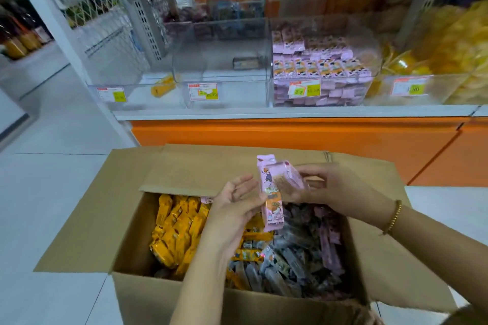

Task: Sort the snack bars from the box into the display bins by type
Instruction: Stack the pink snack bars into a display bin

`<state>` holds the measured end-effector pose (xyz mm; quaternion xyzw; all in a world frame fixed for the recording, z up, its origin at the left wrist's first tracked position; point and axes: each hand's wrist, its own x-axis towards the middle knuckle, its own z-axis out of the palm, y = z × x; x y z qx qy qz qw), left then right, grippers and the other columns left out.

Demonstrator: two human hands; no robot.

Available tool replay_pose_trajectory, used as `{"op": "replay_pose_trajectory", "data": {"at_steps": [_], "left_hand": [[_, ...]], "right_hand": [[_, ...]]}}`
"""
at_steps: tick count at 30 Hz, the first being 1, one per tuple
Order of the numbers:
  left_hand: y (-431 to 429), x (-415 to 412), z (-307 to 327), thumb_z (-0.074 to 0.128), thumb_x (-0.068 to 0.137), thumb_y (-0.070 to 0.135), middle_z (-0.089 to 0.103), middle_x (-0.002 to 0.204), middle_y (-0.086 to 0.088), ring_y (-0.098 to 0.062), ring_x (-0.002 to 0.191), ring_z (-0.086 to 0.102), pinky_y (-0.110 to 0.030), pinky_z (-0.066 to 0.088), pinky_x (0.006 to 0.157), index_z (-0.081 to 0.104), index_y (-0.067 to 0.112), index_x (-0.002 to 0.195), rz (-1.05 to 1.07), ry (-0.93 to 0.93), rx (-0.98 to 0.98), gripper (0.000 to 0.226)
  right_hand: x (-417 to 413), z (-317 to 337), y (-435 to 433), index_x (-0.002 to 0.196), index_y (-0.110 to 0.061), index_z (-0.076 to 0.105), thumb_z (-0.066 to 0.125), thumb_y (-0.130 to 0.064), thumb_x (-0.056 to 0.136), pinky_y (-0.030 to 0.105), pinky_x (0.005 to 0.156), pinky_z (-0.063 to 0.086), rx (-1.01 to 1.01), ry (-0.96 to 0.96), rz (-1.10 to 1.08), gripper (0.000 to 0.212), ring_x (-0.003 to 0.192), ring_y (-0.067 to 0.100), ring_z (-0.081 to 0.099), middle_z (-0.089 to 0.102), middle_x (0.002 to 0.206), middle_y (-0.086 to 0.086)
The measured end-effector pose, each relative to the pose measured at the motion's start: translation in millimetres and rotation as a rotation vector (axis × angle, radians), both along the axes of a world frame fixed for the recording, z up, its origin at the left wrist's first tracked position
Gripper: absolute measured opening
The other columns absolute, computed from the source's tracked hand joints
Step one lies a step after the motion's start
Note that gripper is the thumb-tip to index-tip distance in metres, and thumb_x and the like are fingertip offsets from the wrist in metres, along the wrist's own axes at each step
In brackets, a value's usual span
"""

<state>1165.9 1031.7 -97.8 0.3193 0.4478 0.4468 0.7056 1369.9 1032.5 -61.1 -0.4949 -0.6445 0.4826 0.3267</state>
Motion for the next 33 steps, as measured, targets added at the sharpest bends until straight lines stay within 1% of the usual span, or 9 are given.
{"op": "replay_pose_trajectory", "data": {"at_steps": [5,8,11,14,19,22,27,30,33], "left_hand": [[-9.4,22.5,11.7,0.066,0.067,-0.003,0.065,0.095,-0.018,-0.021,0.071,0.063,-0.026,0.053,0.062,0.06,-0.007,0.103,-0.154,-0.211,-0.186,0.037],[-14.5,32.1,8.8,0.066,0.065,0.003,0.065,0.087,-0.015,-0.022,0.068,0.061,-0.031,0.049,0.066,0.065,0.001,0.083,-0.188,-0.327,-0.308,0.018],[-16.2,31.6,14.6,0.063,0.071,0.012,0.068,0.093,-0.016,-0.026,0.078,0.066,-0.037,0.048,0.077,0.073,0.005,0.078,-0.216,-0.389,-0.304,0.014],[-16.6,34.9,21.8,0.06,0.077,0.013,0.07,0.085,-0.014,-0.023,0.071,0.066,-0.035,0.054,0.065,0.071,0.004,0.086,-0.284,-0.312,-0.212,0.017],[-13.7,43.9,27.4,0.06,0.079,0.015,0.07,0.096,-0.017,-0.024,0.073,0.069,-0.03,0.058,0.058,0.062,0.007,0.11,-0.181,-0.297,-0.085,0.032],[-9.2,47.1,26.5,0.06,0.081,0.017,0.07,0.098,-0.015,-0.022,0.073,0.069,-0.029,0.059,0.06,0.06,0.01,0.115,-0.195,-0.251,-0.024,0.035],[-3.3,50.8,29.8,0.059,0.083,0.016,0.071,0.09,-0.012,-0.02,0.064,0.068,-0.026,0.055,0.054,0.06,0.007,0.12,-0.338,-0.202,0.013,0.038],[1.3,52.5,29.9,0.06,0.082,0.016,0.071,0.091,-0.014,-0.022,0.067,0.068,-0.027,0.056,0.055,0.061,0.005,0.119,-0.4,-0.177,0.005,0.039],[7.2,53.5,28.0,0.062,0.08,0.016,0.07,0.097,-0.019,-0.024,0.071,0.069,-0.031,0.058,0.06,0.062,0.001,0.116,-0.373,-0.183,-0.037,0.04]], "right_hand": [[15.3,18.1,-2.9,0.108,-0.029,0.07,0.077,-0.009,0.074,0.009,0.093,0.04,0.215,-0.177,0.086,0.04,0.109,0.001,0.056,0.06,0.119,-0.008],[19.4,19.4,-2.7,0.106,-0.045,0.07,0.072,-0.022,0.081,0.014,0.1,0.032,0.488,-0.352,0.081,0.034,0.114,0.009,0.045,0.047,0.123,-0.015],[22.5,27.0,-8.4,0.101,-0.039,0.074,0.061,-0.009,0.08,0.002,0.083,0.03,0.776,-0.502,0.031,0.039,0.088,0.008,0.041,0.045,0.106,-0.01],[19.6,31.7,-19.9,0.099,-0.024,0.076,0.065,0.005,0.068,-0.013,0.07,0.021,0.919,-0.62,-0.003,0.044,0.079,0.006,0.046,0.057,0.098,0.001],[29.3,27.6,-19.8,0.119,-0.011,0.066,0.058,0.022,0.08,-0.006,0.082,0.036,0.571,-0.282,-0.042,0.052,0.104,-0.016,0.055,0.066,0.114,-0.011],[37.2,32.4,-16.0,0.113,-0.023,0.069,0.056,0.013,0.087,0.019,0.085,0.053,0.23,0.012,-0.066,0.046,0.101,0.006,0.066,0.065,0.122,-0.012],[56.3,41.5,-4.6,0.129,-0.051,0.049,0.053,0.014,0.085,0.028,0.074,0.054,0.252,-0.276,0.195,0.08,0.106,0.007,0.058,0.022,0.152,-0.027],[60.7,42.4,3.2,0.124,-0.044,0.059,0.053,0.013,0.078,0.028,0.08,0.053,0.408,-0.464,0.279,0.074,0.115,0.001,0.054,0.029,0.151,-0.025],[66.1,42.8,14.2,0.115,-0.033,0.069,0.062,-0.006,0.077,0.008,0.075,0.046,0.56,-0.537,0.208,0.047,0.087,-0.005,0.06,0.044,0.144,-0.016]]}}
